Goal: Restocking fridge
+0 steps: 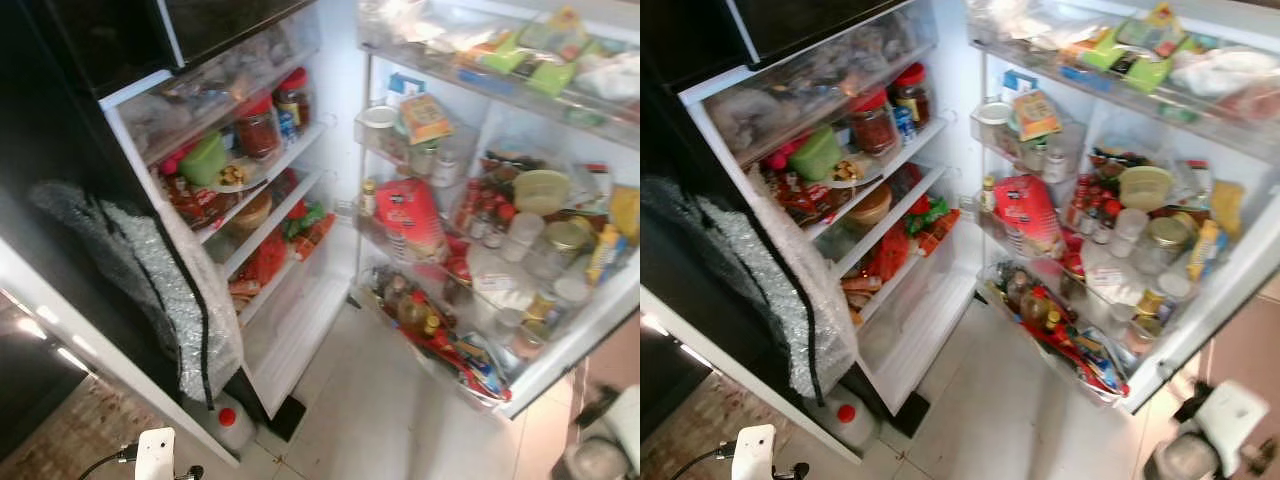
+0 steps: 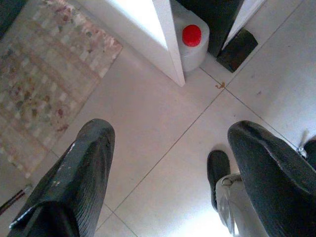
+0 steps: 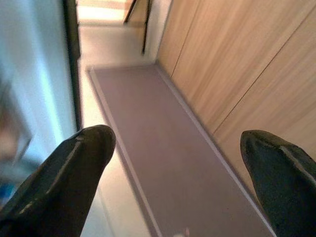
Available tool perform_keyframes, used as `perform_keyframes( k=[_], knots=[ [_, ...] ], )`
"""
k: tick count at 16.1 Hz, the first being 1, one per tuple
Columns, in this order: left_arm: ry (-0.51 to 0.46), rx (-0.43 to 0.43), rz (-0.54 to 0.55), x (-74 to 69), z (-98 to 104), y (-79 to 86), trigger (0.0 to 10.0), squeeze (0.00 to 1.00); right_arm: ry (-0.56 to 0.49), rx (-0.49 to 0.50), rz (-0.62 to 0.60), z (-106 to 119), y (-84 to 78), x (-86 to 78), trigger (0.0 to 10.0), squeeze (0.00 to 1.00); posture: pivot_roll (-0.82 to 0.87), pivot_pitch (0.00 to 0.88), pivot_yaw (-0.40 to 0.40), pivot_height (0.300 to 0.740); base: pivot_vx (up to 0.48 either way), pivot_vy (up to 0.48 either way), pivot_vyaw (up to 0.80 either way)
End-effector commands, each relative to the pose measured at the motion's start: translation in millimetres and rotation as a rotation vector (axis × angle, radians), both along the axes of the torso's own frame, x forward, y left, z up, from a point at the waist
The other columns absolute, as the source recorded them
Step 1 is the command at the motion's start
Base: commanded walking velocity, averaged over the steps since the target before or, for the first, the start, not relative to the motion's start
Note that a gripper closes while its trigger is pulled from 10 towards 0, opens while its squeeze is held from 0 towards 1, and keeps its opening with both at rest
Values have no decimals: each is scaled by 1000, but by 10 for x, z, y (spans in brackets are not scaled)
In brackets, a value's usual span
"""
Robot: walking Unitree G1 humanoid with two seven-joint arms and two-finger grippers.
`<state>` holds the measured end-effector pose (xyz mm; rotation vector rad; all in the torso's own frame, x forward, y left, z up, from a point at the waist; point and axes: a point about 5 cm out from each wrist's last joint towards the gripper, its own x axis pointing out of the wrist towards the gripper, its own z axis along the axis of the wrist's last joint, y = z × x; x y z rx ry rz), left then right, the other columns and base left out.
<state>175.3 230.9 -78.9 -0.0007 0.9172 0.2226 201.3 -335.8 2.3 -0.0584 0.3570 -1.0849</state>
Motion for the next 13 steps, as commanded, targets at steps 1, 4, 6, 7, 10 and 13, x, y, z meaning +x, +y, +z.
perform_keyframes(
  k=[1, 4, 6, 7, 10, 13],
  knots=[
    [17, 16, -11, -40, -7, 49, 10000, 0, -53, -24, -27, 102, -36, 66, 10000, 0, -108, 7, 92, 740, 0, 0, 0],
    [18, 16, -19, -40, -7, 46, 10000, 0, -118, -66, -19, 273, -80, 203, 10000, 0, -109, 0, 91, 740, 0, 0, 0],
    [13, 14, -22, -36, -6, 42, 10000, 0, -148, -87, -35, 350, -99, 245, 10000, 0, -110, 0, 92, 740, 0, 0, 0],
    [14, 15, -26, -37, -6, 41, 10000, 0, -156, -97, -33, 378, -106, 261, 10000, 0, -109, 0, 92, 740, 0, 0, 0],
    [14, 17, -24, -43, -7, 45, 10000, 0, -180, -106, -83, 435, -171, 238, 10000, 0, -106, 0, 94, 740, 0, 0, 0],
    [11, 22, -25, -40, -3, 55, 10000, 0, -212, -128, -96, 522, -206, 255, 10000, 0, -107, 1, 95, 740, 0, 0, 0]
  ],
)
